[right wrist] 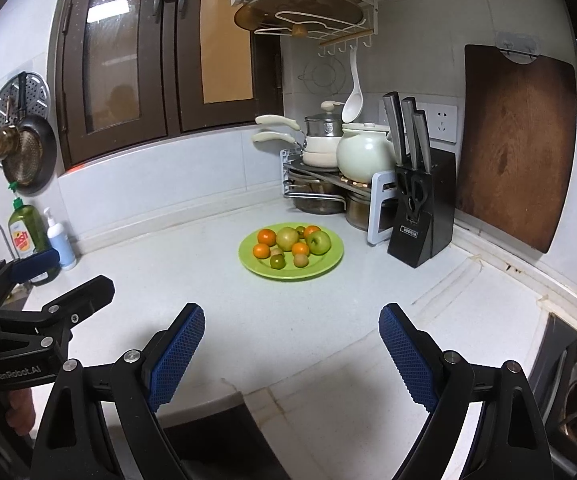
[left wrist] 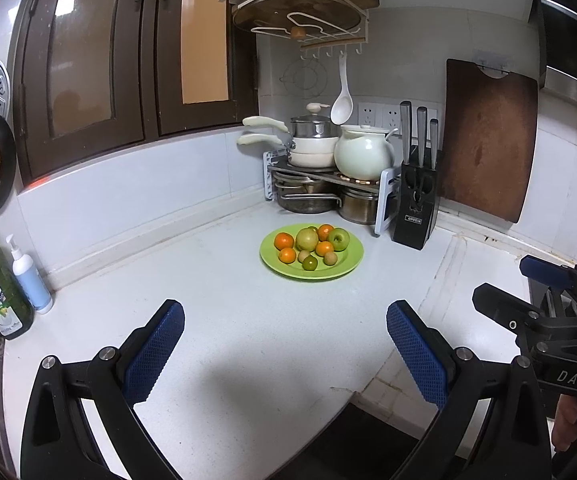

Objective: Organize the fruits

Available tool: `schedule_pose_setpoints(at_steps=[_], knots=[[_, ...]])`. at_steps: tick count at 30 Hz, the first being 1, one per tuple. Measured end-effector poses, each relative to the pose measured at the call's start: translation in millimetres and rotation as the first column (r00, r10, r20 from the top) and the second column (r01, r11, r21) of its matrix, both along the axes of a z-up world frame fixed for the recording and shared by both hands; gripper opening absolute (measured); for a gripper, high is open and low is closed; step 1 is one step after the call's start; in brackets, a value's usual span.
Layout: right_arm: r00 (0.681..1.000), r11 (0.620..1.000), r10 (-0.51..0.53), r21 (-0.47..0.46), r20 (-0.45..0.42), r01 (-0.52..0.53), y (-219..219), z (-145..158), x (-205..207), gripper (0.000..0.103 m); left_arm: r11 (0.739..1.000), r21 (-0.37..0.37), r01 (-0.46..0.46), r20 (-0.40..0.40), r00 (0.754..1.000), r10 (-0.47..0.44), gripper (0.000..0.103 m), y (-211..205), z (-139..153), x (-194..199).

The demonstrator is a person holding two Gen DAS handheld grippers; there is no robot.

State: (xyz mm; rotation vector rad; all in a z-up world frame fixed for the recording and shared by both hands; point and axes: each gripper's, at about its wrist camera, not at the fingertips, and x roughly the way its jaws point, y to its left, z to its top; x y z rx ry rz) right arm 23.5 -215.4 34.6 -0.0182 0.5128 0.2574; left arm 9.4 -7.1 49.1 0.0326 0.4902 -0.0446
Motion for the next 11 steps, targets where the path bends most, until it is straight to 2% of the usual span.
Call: schedule_pose_setpoints(at_steps=[11], knots=[[1.0,1.0,0.0,-0.004,0.0,0.0,0.1,-0.6,-1.4,0.09,1.0,-0.008,0.006,-0.012,1.0,-0.006,0.103,3.6,-1.7,0.3]])
